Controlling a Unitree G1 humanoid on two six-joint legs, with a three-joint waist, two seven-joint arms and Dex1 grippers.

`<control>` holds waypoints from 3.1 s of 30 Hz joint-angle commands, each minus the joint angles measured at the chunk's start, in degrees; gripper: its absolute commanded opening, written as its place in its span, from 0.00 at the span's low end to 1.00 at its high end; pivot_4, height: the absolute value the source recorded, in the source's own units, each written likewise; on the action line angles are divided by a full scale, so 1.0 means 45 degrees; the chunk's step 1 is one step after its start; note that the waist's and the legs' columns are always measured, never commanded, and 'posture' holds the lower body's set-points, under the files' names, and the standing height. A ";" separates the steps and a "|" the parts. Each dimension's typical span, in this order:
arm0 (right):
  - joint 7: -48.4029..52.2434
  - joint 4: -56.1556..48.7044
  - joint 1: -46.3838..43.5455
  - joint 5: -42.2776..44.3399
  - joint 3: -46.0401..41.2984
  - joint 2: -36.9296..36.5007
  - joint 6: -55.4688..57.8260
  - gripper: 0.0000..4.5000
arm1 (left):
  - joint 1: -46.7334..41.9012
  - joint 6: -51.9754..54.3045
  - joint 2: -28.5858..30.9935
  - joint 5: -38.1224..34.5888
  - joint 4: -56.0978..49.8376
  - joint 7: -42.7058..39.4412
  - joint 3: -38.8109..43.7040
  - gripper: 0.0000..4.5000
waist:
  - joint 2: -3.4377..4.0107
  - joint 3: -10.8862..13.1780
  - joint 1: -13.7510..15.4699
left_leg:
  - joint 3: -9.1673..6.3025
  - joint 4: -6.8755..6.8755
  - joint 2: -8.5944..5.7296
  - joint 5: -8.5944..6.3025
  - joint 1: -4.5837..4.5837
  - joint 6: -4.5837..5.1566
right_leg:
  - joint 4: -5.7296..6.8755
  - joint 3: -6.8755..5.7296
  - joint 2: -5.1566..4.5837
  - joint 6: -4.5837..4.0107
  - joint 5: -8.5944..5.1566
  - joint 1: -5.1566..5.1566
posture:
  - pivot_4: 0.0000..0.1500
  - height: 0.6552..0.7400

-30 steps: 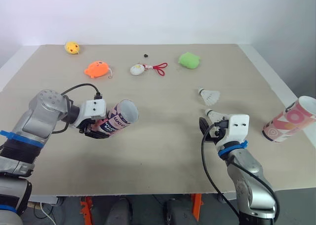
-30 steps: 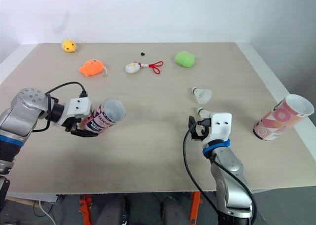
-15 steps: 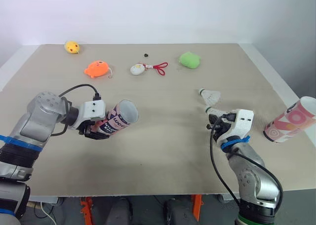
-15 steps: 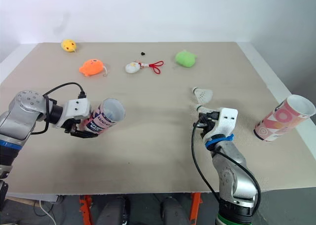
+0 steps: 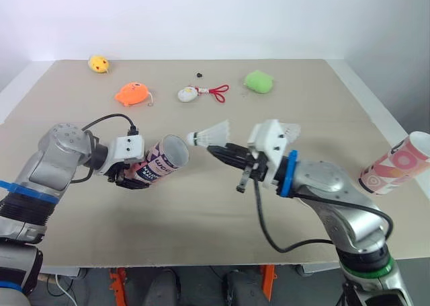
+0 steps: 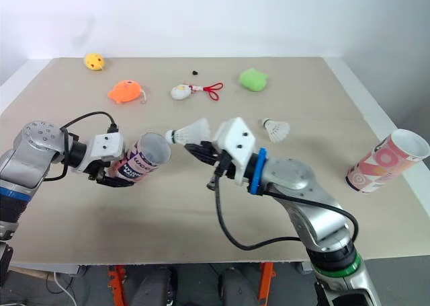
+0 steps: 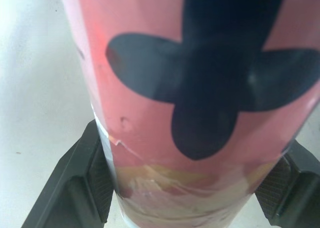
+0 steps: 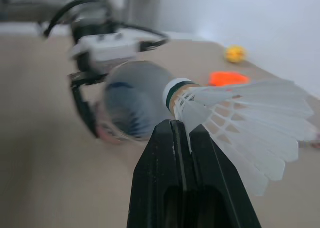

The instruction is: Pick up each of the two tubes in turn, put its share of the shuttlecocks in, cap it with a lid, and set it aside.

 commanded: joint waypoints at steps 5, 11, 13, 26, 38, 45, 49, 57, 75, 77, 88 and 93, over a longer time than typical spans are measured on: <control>0.0886 0.1175 -0.1057 -0.1336 0.1352 0.0525 -0.1503 0.01 | -0.0101 0.0084 -0.0146 -0.0003 0.0006 -0.0074 -0.0333 0.72 | 0.0000 0.0001 0.0002 | -0.0016 0.0000 -0.0001 -0.0001 -0.0016 0.0000 | -0.0001 -0.0012 0.0000 0.0002 -0.0003 -0.0007 | 1.00 1.00; 0.0873 0.1647 -0.1279 -0.1823 0.1675 0.1281 -0.2091 0.08 | -0.0115 0.0080 -0.0189 -0.0039 0.0076 -0.0086 -0.0326 0.72 | 0.0000 0.0001 -0.0002 | -0.0027 0.0002 0.0003 0.0000 -0.0016 0.0000 | 0.0000 -0.0026 0.0003 -0.0004 -0.0001 -0.0006 | 1.00 1.00; 0.0770 0.1550 -0.1143 -0.1600 0.1438 0.1531 -0.1925 0.28 | -0.0123 0.0075 -0.0197 -0.0042 0.0082 -0.0084 -0.0322 0.72 | 0.0000 0.0001 -0.0001 | -0.0031 0.0002 0.0003 0.0000 -0.0016 0.0000 | 0.0002 -0.0029 0.0003 -0.0005 0.0000 -0.0006 | 1.00 1.00; -0.4650 0.2185 0.1451 -0.2923 -0.2781 0.2253 -0.1332 0.99 | -0.0159 0.0006 -0.0225 -0.0024 0.0157 -0.0054 -0.0322 0.72 | -0.0008 -0.0003 0.0001 | -0.0045 0.0016 -0.0002 0.0003 -0.0024 -0.0003 | 0.0004 -0.0042 -0.0001 -0.0001 0.0016 -0.0003 | 1.00 1.00; -0.8390 0.6483 0.0104 -0.3701 -0.5203 0.3438 -0.1314 0.99 | -0.0197 -0.0033 -0.0260 0.0019 0.0217 -0.0021 -0.0323 0.72 | -0.0004 -0.0002 -0.0016 | -0.0026 0.0008 -0.0005 0.0003 -0.0020 -0.0003 | 0.0004 -0.0018 -0.0001 0.0000 0.0016 -0.0006 | 1.00 1.00; -0.8039 0.8463 -0.1040 -0.3115 -0.5310 0.3959 -0.1709 0.99 | -0.0174 0.0003 -0.0256 -0.0009 0.0171 0.0053 -0.0254 0.72 | -0.0001 -0.0001 -0.0029 | -0.0029 0.0008 -0.0005 0.0003 -0.0020 -0.0002 | 0.0004 -0.0019 0.0001 0.0003 0.0014 -0.0003 | 1.00 1.00; -0.8106 0.9659 -0.1649 -0.3086 -0.5376 0.4073 -0.2174 0.81 | -0.0099 0.0074 -0.0244 -0.0042 0.0061 0.0111 -0.0211 0.72 | 0.0000 0.0000 -0.0032 | -0.0027 0.0008 -0.0009 0.0003 -0.0022 -0.0002 | 0.0003 -0.0018 -0.0003 0.0005 0.0013 -0.0004 | 1.00 1.00; -0.7741 0.9750 -0.1423 -0.3008 -0.5313 0.3916 -0.2682 0.01 | 0.0106 0.0202 -0.0188 -0.0106 -0.0169 0.0213 -0.0129 0.72 | 0.0001 0.0001 -0.0030 | -0.0029 0.0008 -0.0008 0.0003 -0.0022 -0.0002 | 0.0004 -0.0019 -0.0001 0.0006 0.0014 -0.0004 | 1.00 1.00; 0.0970 0.1381 -0.1021 -0.0692 0.0405 0.0462 -0.1066 0.01 | -0.0029 0.0247 -0.0301 -0.0102 -0.0053 0.0332 -0.0195 0.72 | 0.0045 0.0016 -0.0032 | -0.0035 0.0024 0.0006 0.0001 -0.0022 0.0001 | 0.0005 -0.0028 0.0011 0.0000 0.0016 -0.0004 | 1.00 1.00; 0.1115 0.1608 -0.1133 -0.1268 0.0980 0.0451 -0.1398 0.01 | -0.0022 0.0262 -0.0304 -0.0100 -0.0065 0.0346 -0.0191 0.72 | 0.0045 0.0016 -0.0025 | -0.0036 0.0021 0.0007 0.0001 -0.0022 0.0001 | 0.0005 -0.0029 0.0014 -0.0002 0.0014 -0.0008 | 1.00 1.00; 0.1862 0.1964 -0.2319 -0.1016 0.1154 0.1405 -0.1240 0.40 | 0.0101 0.0400 -0.0303 -0.0140 -0.0236 0.0437 -0.0142 0.72 | 0.0044 0.0016 -0.0009 | -0.0046 0.0021 0.0006 0.0001 -0.0026 0.0001 | 0.0005 -0.0040 0.0009 -0.0004 0.0008 -0.0002 | 1.00 1.00; 0.2504 0.2291 -0.3168 -0.0398 0.0377 0.1039 -0.0827 0.80 | 0.0100 0.0418 -0.0339 -0.0144 -0.0227 0.0498 -0.0129 0.72 | 0.0045 0.0017 -0.0008 | -0.0050 0.0020 0.0007 0.0001 -0.0026 0.0001 | 0.0006 -0.0046 0.0010 -0.0007 0.0008 -0.0003 | 1.00 1.00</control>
